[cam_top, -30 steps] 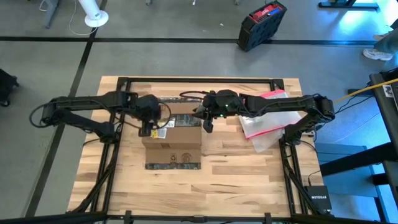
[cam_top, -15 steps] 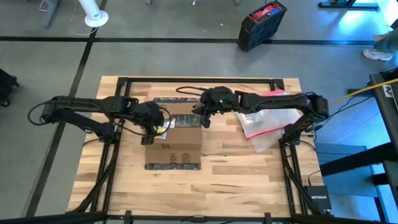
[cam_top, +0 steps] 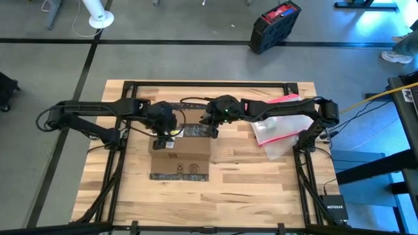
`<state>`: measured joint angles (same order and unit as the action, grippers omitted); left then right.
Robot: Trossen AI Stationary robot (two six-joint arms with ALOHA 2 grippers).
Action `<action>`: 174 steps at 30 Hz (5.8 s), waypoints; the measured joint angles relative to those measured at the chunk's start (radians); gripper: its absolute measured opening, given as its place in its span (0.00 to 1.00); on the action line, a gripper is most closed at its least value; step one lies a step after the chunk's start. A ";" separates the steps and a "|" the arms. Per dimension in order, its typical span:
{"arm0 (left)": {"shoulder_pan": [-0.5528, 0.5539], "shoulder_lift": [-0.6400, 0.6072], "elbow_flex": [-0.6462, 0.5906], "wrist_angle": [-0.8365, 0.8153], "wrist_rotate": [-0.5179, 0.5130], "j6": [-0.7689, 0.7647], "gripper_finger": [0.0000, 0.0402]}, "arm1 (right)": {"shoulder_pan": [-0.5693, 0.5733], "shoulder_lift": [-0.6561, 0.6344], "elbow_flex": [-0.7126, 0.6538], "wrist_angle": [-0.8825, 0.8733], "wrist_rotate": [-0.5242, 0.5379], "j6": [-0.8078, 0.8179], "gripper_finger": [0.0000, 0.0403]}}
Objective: Unpack boxes
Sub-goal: Break down the cardboard box with the gray cutter until it is fully flat
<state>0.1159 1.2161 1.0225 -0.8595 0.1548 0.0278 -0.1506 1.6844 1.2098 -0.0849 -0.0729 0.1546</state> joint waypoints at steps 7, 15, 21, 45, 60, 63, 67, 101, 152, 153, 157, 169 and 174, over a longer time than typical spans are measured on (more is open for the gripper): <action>0.027 0.048 0.000 0.005 0.015 0.076 0.48 | 0.000 0.000 0.000 0.016 -0.060 0.026 0.18; 0.068 0.125 0.000 0.009 0.037 0.107 0.48 | 0.000 0.000 0.000 0.032 -0.141 0.030 0.18; 0.103 0.166 0.000 -0.027 0.410 0.083 0.48 | 0.000 0.001 0.000 0.031 -0.144 0.033 0.18; 0.173 0.187 0.000 -0.073 0.489 0.024 0.48 | -0.040 -0.002 0.012 0.030 -0.156 0.029 0.18; 0.196 0.186 0.000 -0.102 0.619 0.058 0.48 | -0.024 -0.006 0.233 -0.243 -0.219 0.003 0.18; 0.197 0.186 0.000 -0.100 0.605 0.060 0.48 | -0.009 -0.006 0.238 -0.388 -0.174 0.023 0.18; 0.197 0.186 0.000 -0.099 0.581 0.090 0.48 | 0.001 -0.006 0.228 -0.444 -0.136 0.077 0.18; 0.307 0.185 0.000 -0.102 0.518 0.163 0.48 | 0.046 0.211 0.226 0.260 -0.385 -0.023 0.18; 0.459 0.186 0.000 -0.075 0.470 0.156 0.48 | -0.033 0.285 -0.005 0.760 -0.315 0.026 0.17; 0.459 0.186 0.000 -0.074 0.470 0.156 0.48 | -0.033 0.285 -0.005 0.739 -0.309 0.015 0.17; 0.458 0.186 0.000 -0.075 0.469 0.159 0.48 | -0.033 0.285 -0.005 0.719 -0.296 -0.014 0.17; 0.437 0.222 0.000 -0.076 0.459 0.169 0.48 | -0.034 0.285 0.006 0.783 -0.278 -0.008 0.17; 0.410 0.241 0.000 -0.076 0.455 0.182 0.48 | -0.040 0.285 0.006 0.692 -0.277 -0.034 0.17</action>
<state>0.5264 1.4570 1.0223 -0.9357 0.6094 0.2100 -0.1905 1.9697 1.2163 0.6067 -0.3504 0.1211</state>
